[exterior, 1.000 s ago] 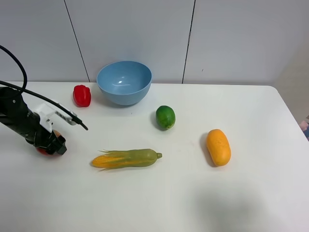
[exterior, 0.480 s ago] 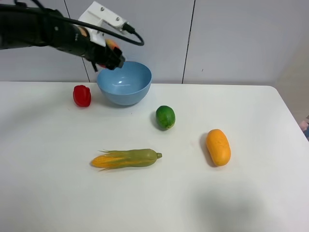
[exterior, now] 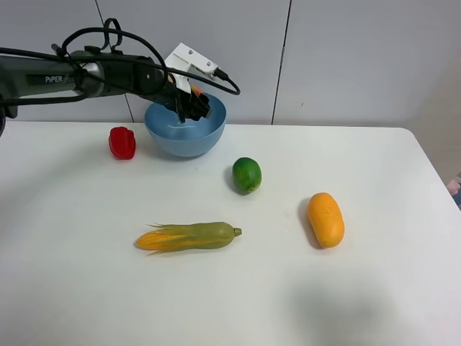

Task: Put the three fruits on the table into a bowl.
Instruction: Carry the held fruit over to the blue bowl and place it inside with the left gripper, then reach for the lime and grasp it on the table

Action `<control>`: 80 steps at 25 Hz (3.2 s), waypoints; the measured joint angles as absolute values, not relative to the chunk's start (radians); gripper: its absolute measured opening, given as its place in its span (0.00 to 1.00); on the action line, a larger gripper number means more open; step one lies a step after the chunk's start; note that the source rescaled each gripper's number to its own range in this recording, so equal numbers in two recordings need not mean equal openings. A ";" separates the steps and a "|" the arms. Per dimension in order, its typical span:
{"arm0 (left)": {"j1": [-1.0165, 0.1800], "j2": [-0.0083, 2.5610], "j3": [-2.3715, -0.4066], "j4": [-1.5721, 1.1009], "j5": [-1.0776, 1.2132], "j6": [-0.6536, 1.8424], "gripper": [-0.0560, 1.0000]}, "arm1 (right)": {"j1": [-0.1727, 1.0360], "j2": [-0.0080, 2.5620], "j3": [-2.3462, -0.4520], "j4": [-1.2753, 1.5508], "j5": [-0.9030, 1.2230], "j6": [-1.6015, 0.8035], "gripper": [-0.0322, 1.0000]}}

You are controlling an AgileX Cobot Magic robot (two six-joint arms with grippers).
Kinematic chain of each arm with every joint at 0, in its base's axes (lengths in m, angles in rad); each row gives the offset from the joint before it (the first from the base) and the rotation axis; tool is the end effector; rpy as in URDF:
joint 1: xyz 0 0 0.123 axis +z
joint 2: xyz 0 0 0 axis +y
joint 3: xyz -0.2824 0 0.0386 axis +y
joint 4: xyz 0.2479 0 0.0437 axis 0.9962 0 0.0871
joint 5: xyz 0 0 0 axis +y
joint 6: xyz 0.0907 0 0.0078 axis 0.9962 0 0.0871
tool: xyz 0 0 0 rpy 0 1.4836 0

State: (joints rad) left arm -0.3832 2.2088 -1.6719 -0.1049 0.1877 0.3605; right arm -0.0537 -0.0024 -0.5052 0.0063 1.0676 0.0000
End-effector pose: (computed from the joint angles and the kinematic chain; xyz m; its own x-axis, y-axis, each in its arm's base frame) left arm 0.4702 -0.1915 0.1834 -0.4342 0.4495 -0.7807 0.5159 0.8345 0.1935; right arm -0.0061 0.0008 0.2780 -0.4546 0.0275 -0.8903 0.0501 0.9987 0.0052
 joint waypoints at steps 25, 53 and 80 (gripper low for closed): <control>-0.667 2.071 -1.686 -0.085 0.540 -0.296 0.98 | -0.054 -0.002 -0.505 0.006 1.068 0.000 0.99; -0.712 2.247 -1.685 0.080 0.550 -0.479 0.98 | -0.054 -0.002 -0.505 0.006 1.068 0.000 0.99; -0.712 2.346 -1.685 0.070 0.472 -0.481 0.98 | -0.054 -0.002 -0.505 0.006 1.068 0.000 1.00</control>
